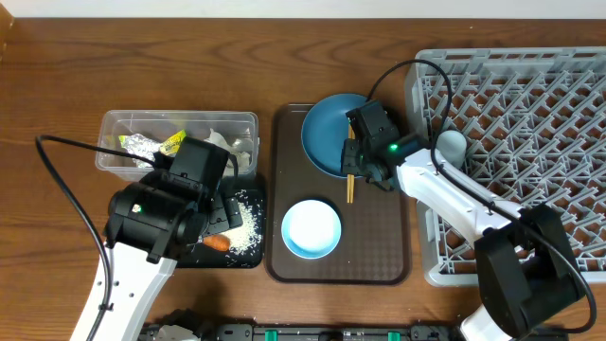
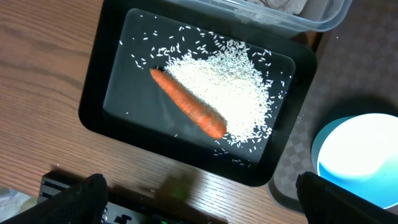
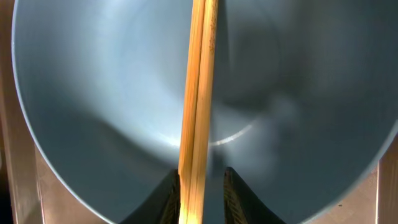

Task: Sort waste into correct bins and load items into the dishwasher rack
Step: 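Lower the right gripper onto the chopsticks on the blue plate and grasp, then lift the chopsticks and carry them right into the dish rack, then lower the chopsticks into the rack with the right gripper, then return the right gripper to the blue plate and grasp the second chopstick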

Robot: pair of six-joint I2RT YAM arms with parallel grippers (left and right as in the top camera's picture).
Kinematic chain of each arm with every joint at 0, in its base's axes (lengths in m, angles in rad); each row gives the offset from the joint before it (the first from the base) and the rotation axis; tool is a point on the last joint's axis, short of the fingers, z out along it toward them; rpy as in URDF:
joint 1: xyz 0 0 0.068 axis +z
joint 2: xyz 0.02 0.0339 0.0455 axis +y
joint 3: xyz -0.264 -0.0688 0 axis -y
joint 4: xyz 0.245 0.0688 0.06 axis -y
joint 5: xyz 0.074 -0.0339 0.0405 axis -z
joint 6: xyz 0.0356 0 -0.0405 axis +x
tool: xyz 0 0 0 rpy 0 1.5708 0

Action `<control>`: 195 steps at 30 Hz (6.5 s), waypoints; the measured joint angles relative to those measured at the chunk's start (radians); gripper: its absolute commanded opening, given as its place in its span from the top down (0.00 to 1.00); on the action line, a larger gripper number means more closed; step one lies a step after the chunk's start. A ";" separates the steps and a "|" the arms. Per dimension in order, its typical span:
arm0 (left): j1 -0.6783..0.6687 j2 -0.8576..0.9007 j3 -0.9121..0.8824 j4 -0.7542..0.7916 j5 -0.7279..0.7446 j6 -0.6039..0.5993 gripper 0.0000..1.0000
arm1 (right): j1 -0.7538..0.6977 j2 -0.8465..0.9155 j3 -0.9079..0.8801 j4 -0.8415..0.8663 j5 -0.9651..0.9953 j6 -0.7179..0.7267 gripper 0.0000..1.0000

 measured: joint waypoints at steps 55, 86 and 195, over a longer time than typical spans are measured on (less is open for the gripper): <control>0.000 0.000 0.000 0.000 0.000 0.000 0.00 | -0.045 -0.486 -0.058 -0.101 0.008 -0.190 0.99; 0.000 0.001 0.000 0.000 0.000 0.000 0.00 | -0.549 -0.426 -0.058 -0.343 0.182 -0.853 0.99; 0.000 0.001 0.000 0.000 0.000 0.000 0.00 | -0.038 -0.105 -0.015 0.040 -0.037 -0.237 0.99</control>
